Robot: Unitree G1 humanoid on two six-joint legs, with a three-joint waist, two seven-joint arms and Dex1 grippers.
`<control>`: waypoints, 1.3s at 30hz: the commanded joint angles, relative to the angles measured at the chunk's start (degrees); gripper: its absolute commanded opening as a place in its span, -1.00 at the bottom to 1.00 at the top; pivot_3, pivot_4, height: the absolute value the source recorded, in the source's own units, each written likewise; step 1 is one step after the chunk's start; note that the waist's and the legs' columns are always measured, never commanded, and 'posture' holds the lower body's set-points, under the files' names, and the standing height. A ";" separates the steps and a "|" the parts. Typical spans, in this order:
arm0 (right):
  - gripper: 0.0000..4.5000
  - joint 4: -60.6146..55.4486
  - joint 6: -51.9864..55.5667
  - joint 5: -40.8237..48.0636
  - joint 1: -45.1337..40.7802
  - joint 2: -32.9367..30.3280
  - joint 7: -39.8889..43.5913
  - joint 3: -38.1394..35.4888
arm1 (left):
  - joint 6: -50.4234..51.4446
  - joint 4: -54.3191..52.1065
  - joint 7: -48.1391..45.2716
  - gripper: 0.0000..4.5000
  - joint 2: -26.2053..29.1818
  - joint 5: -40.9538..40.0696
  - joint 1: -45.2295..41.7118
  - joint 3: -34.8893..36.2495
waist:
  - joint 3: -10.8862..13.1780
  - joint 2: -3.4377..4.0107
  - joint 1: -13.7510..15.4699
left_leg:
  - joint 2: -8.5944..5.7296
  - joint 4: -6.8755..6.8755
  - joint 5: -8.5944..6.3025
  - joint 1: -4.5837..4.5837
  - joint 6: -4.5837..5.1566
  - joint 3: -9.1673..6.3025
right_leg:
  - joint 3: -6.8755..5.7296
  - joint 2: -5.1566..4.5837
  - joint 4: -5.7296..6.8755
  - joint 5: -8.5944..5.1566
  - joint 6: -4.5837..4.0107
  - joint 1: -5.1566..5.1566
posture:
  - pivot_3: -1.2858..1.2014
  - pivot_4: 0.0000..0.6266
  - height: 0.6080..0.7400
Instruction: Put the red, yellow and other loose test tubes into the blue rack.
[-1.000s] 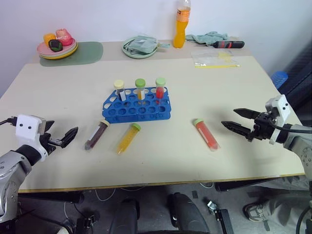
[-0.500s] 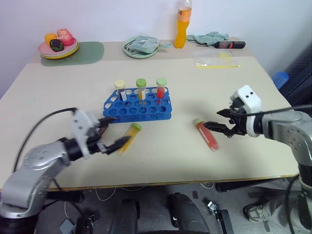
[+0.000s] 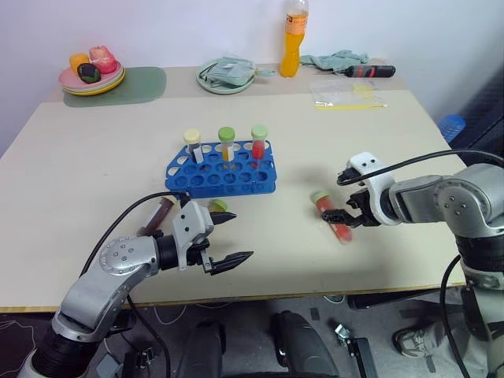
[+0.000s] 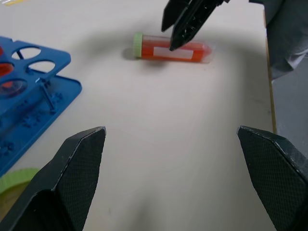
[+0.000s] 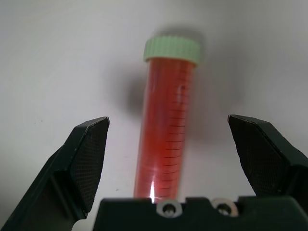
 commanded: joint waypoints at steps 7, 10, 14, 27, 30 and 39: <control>-0.06 3.97 0.34 16.13 -3.23 -1.51 -14.41 4.56 | -0.79 -4.22 1.32 1.00 0.09 -0.44 3.15 2.29 | 0.00 0.00 -0.02 | 0.01 0.00 0.00 0.00 0.01 0.00 | 0.00 0.00 0.00 0.00 0.00 0.00 | 0.03 -0.52 1.00; -0.62 4.47 0.34 19.10 -3.50 -1.31 -18.27 4.74 | -0.82 -4.55 1.47 1.00 0.27 -0.59 3.85 2.98 | 0.00 0.00 -0.01 | 0.01 0.00 0.00 0.00 0.01 0.00 | 0.00 0.01 0.00 0.00 0.00 -0.01 | 0.03 -0.52 1.00; -0.63 5.05 0.34 22.24 -4.02 -0.86 -23.40 2.90 | -0.74 -4.53 1.50 1.00 0.30 -0.53 3.83 3.29 | 0.00 0.00 0.00 | 0.01 0.01 0.00 -0.01 0.01 0.00 | 0.00 0.01 0.00 0.00 0.00 -0.01 | 0.03 -0.52 1.00; -0.63 -17.07 -48.47 -4.48 10.58 20.58 -3.90 -6.96 | -2.06 0.53 6.33 1.00 -2.34 0.10 3.81 10.93 | -0.04 -0.03 0.01 | 0.06 -0.01 -0.01 -0.05 0.03 -0.01 | -0.01 0.05 -0.02 0.00 0.02 -0.07 | 0.03 -0.52 1.00; -0.63 -5.57 -66.74 -19.16 10.57 27.27 5.38 0.52 | -3.49 3.73 9.29 1.00 -4.10 1.43 2.83 12.98 | -0.02 0.01 -0.21 | 0.05 0.00 -0.01 0.00 0.03 0.04 | 0.02 0.06 -0.01 0.00 0.03 -0.06 | 0.03 -0.52 1.00; -0.63 13.72 -88.62 -35.56 11.17 38.02 14.42 3.73 | -4.55 4.49 11.12 1.00 -5.26 1.39 2.22 15.59 | -0.02 0.00 0.06 | 0.03 -0.02 -0.01 -0.01 0.01 0.06 | 0.01 -0.05 0.09 0.02 0.02 -0.08 | 0.03 -0.52 1.00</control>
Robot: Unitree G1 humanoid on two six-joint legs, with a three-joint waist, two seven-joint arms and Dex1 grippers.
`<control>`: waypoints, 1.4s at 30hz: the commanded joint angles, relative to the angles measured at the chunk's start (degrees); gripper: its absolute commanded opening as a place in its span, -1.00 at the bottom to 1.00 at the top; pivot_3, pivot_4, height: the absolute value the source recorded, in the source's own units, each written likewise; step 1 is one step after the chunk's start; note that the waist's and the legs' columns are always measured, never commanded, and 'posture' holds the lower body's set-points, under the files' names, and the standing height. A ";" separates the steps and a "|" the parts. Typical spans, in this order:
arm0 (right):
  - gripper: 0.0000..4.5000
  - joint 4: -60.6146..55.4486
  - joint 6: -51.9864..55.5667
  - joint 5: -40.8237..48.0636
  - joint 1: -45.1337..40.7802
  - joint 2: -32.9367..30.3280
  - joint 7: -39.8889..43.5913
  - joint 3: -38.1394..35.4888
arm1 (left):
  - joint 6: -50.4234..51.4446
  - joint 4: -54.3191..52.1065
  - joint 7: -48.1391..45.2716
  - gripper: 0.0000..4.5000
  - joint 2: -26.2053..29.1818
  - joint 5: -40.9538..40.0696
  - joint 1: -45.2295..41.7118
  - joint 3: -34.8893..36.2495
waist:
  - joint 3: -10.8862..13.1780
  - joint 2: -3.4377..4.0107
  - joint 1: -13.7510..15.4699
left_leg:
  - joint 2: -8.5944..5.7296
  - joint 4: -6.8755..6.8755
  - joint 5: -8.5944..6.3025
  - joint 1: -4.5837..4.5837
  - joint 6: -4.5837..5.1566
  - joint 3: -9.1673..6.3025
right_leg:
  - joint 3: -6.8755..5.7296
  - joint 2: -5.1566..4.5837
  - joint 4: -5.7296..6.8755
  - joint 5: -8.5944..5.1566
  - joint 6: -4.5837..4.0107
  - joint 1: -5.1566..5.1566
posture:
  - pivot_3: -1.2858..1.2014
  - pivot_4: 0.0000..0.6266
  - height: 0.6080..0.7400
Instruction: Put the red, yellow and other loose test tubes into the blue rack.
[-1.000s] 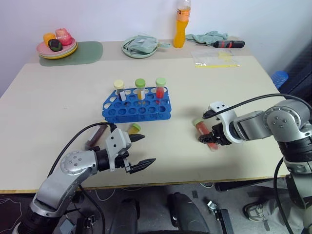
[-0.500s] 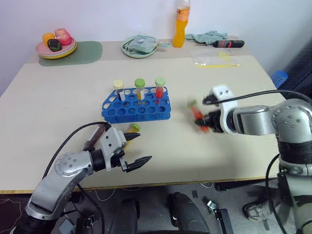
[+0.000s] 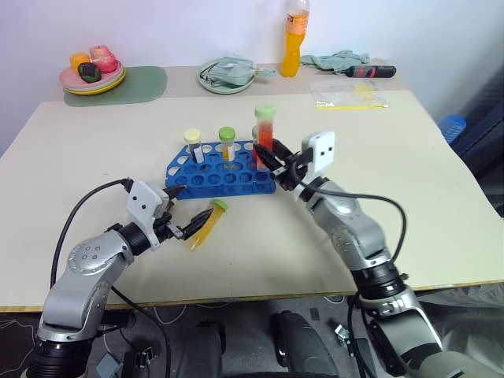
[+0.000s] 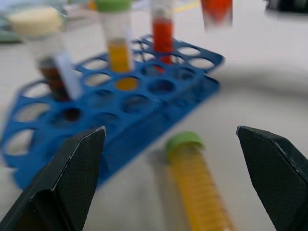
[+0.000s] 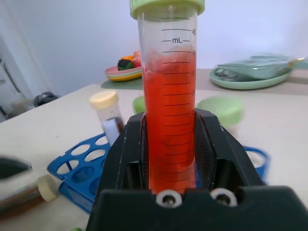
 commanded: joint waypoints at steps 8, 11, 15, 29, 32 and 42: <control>-0.63 7.36 -10.53 -7.39 1.08 5.07 2.74 -2.76 | -1.06 -2.38 0.50 1.00 0.38 -0.81 1.10 2.33 | 0.00 0.00 -0.13 | 0.00 0.00 0.00 0.06 0.00 -0.01 | 0.00 0.02 0.10 0.00 -0.01 0.00 | 0.03 -0.52 1.00; -0.63 9.83 -12.36 -9.34 1.30 5.74 2.65 -3.17 | -0.95 -2.26 0.46 1.00 0.42 -0.92 0.56 2.31 | 0.00 0.00 -0.17 | 0.00 0.01 0.00 0.07 0.00 -0.01 | 0.00 0.02 0.12 0.00 -0.01 0.00 | 0.03 -0.52 1.00; -0.63 13.17 -14.27 -11.19 0.70 6.80 2.57 -3.74 | -0.91 -2.21 0.39 1.00 0.41 -1.07 0.11 2.28 | 0.00 0.00 -0.17 | 0.00 0.01 0.00 0.08 0.00 -0.01 | 0.00 0.02 0.13 0.00 -0.01 0.00 | 0.03 -0.52 1.00; -0.63 25.62 -25.15 -15.59 -1.73 11.00 1.78 -6.60 | -0.13 -3.33 0.56 1.00 0.47 -1.50 -0.26 2.29 | 0.00 0.00 -0.34 | 0.00 0.02 0.01 0.14 -0.01 -0.01 | 0.01 0.03 0.24 0.00 -0.02 0.00 | 0.03 -0.52 1.00; -0.63 27.43 -27.45 -16.04 -1.59 11.68 1.51 -7.22 | 0.32 -3.84 0.58 1.00 0.60 -1.69 0.00 2.55 | -0.01 0.00 -0.34 | 0.00 0.02 0.01 0.15 -0.02 -0.01 | 0.01 0.03 0.25 0.01 -0.02 0.00 | 0.03 -0.52 1.00; 0.67 24.68 -28.75 -16.23 -1.30 12.10 4.13 -7.30 | 5.84 -6.11 2.65 1.00 1.61 -3.30 -0.23 3.74 | -0.01 0.01 -0.34 | 0.00 0.02 0.01 0.15 -0.02 -0.03 | 0.01 0.03 0.27 0.01 -0.03 0.01 | 0.03 -0.52 1.00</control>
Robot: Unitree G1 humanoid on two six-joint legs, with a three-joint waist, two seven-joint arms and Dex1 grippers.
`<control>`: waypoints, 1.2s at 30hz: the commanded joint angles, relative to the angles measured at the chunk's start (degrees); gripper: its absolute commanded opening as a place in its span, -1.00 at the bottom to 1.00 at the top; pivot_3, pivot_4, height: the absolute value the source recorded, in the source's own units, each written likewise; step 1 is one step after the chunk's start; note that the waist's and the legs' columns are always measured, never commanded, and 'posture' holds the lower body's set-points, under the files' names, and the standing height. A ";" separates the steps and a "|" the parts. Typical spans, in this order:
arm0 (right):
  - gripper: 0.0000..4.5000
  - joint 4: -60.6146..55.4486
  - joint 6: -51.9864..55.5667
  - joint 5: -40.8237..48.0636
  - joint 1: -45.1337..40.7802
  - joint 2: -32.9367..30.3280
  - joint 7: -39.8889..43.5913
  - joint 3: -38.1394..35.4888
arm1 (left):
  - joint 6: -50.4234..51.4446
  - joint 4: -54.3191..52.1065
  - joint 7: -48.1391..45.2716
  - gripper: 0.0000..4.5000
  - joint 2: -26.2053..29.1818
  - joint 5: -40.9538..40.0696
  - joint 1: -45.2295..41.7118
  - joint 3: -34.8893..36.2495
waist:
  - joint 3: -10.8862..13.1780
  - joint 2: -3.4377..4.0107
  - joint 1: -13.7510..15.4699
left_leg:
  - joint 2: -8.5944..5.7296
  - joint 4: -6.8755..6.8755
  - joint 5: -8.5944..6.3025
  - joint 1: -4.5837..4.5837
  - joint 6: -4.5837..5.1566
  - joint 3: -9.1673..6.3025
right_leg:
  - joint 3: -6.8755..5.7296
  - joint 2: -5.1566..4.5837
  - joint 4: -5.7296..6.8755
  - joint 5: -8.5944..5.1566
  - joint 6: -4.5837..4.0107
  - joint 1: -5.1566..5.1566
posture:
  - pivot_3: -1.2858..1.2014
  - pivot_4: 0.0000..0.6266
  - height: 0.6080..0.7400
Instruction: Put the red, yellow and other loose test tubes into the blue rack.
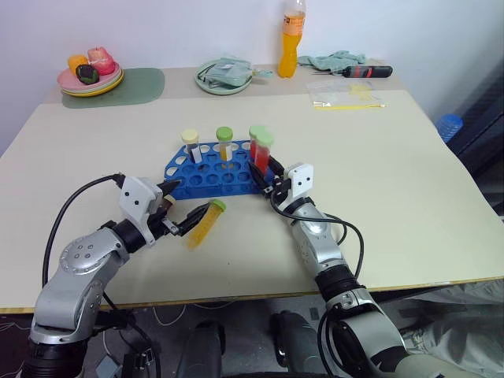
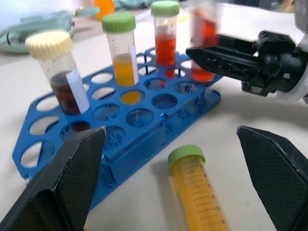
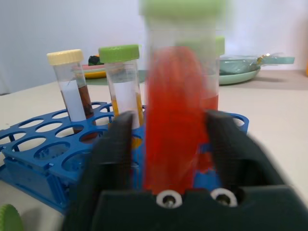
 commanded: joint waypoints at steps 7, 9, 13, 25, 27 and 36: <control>0.86 -19.48 7.92 1.20 3.26 -8.64 6.72 0.01 | 12.33 -10.23 4.30 1.00 3.62 -4.28 -1.05 1.48 | 0.00 0.00 0.32 | -0.03 0.02 0.00 -0.04 0.00 -0.01 | -0.01 -0.05 -0.03 0.00 0.01 0.01 | 0.03 -0.52 1.00; 0.86 -24.57 12.12 3.11 5.12 -12.83 10.25 -0.51 | 17.31 -12.25 6.55 1.00 3.77 -6.12 -2.23 1.52 | 0.00 0.00 0.32 | -0.03 0.03 0.00 -0.05 0.00 -0.03 | -0.01 -0.05 -0.03 0.00 0.01 0.01 | 0.03 -0.52 1.00; 0.86 -33.39 20.10 7.46 8.38 -22.13 18.46 -1.39 | 31.87 -16.85 12.79 1.00 6.94 -6.22 -8.07 -2.30 | 0.01 0.02 0.26 | -0.03 0.04 0.00 -0.04 0.00 -0.07 | -0.03 -0.01 -0.01 0.00 0.01 0.02 | 0.03 -0.52 1.00; 0.86 -47.92 32.30 14.21 10.76 -36.72 34.75 0.28 | 64.33 0.43 33.41 1.00 11.07 -36.07 -36.12 -18.47 | 0.05 -0.03 -1.02 | -0.03 0.07 0.00 0.03 0.01 -0.29 | -0.09 0.06 -0.01 -0.04 0.00 0.13 | 0.03 -0.52 1.00; 0.86 -48.77 33.21 14.31 10.58 -36.64 34.88 0.32 | 64.33 3.17 39.47 1.00 10.06 -40.05 -36.39 -18.98 | 0.05 -0.03 -0.84 | -0.04 0.10 0.00 0.03 0.00 -0.29 | -0.09 0.04 0.03 -0.04 0.00 0.14 | 0.03 -0.52 1.00; 0.86 -50.73 34.57 13.80 11.10 -36.30 34.72 0.60 | 64.33 11.49 62.25 1.00 6.08 -53.91 -35.96 -18.35 | 0.04 -0.04 0.57 | -0.09 0.24 0.01 -0.04 -0.02 -0.27 | -0.10 -0.05 0.02 -0.04 0.01 0.14 | 0.03 -0.52 1.00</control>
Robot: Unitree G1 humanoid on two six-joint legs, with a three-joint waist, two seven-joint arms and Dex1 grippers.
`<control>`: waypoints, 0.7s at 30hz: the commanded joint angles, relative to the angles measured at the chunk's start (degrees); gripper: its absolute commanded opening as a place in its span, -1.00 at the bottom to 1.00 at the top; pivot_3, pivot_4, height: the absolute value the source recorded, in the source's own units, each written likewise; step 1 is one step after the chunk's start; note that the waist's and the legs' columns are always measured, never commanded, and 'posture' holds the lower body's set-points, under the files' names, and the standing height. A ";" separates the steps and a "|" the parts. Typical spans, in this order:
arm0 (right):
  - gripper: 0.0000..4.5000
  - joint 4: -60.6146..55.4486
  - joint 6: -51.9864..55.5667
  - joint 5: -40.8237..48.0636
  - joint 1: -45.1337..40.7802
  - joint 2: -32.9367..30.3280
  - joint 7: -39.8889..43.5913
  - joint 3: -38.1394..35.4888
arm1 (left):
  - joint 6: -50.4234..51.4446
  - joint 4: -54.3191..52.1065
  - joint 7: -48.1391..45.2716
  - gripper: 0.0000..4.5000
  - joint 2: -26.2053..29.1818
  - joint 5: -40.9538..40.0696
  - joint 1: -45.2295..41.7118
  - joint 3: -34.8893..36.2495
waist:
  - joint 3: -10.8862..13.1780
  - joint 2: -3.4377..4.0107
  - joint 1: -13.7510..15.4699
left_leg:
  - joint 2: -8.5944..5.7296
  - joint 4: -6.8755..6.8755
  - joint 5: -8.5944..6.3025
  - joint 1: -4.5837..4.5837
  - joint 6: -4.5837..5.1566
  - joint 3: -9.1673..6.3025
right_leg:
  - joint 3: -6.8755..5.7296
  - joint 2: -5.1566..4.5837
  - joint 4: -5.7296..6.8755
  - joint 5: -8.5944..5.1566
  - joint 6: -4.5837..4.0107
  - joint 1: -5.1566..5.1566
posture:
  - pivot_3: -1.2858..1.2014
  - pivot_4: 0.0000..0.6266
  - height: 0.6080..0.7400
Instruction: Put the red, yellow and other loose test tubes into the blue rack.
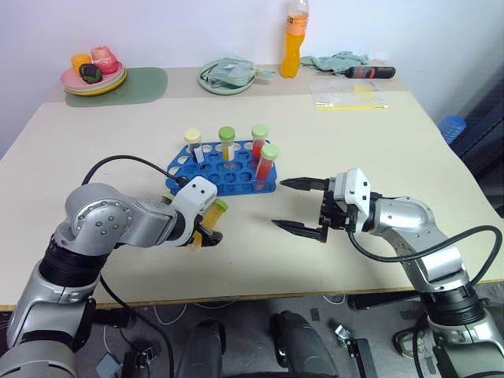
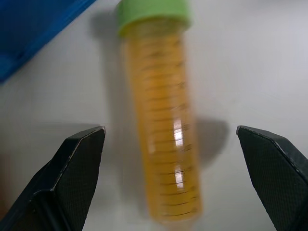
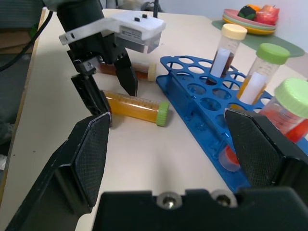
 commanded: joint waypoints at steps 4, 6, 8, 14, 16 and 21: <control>0.90 -3.38 -0.03 0.25 -0.23 0.10 -0.29 0.12 | 0.49 3.30 11.50 0.42 -2.50 -6.71 -0.18 1.47 | -0.01 0.01 0.11 | -0.02 0.01 0.03 0.02 -0.05 -0.01 | -0.01 -0.01 0.03 0.00 0.00 0.01 | 0.03 -0.52 1.00; 0.90 -3.56 -0.04 0.14 -0.17 0.14 -0.36 0.34 | 0.48 3.79 13.59 -0.03 -2.89 -8.26 -0.24 1.75 | -0.01 0.01 0.11 | -0.03 0.01 0.03 0.02 -0.06 0.00 | -0.01 -0.01 0.03 0.00 0.00 0.01 | 0.03 -0.52 1.00; 0.90 -3.71 -0.01 0.01 -0.14 0.22 -0.43 0.57 | 0.48 4.06 15.15 -0.49 -3.07 -9.54 -0.48 1.95 | -0.01 0.01 0.18 | -0.03 0.01 0.04 0.01 -0.07 0.00 | -0.01 -0.01 0.02 0.00 0.00 0.01 | 0.03 -0.52 1.00; 0.90 -5.01 1.11 0.48 -0.39 0.30 -0.70 0.56 | 0.48 -3.34 8.06 -0.64 4.62 -14.72 -2.67 1.34 | 0.00 -0.01 -0.07 | -0.03 0.00 0.06 0.00 -0.11 -0.01 | -0.02 0.00 0.03 0.00 0.00 -0.01 | 0.03 -0.52 1.00; 0.90 -5.36 1.60 0.73 -0.52 0.32 -0.78 0.40 | -1.57 -9.37 1.79 -0.64 7.57 -12.92 -1.86 3.31 | 0.00 0.00 -0.15 | -0.02 -0.03 0.08 0.00 -0.14 -0.02 | -0.03 0.02 0.03 0.00 -0.01 -0.02 | 0.03 -0.52 1.00; 0.90 -5.21 2.45 1.10 -0.51 1.06 -1.79 0.01 | -27.88 -22.31 -15.12 -0.64 12.07 15.17 5.39 6.65 | 0.00 0.00 -0.07 | -0.03 -0.14 0.22 0.02 -0.39 0.03 | -0.03 0.01 -0.02 -0.01 -0.02 -0.02 | 0.03 -0.52 1.00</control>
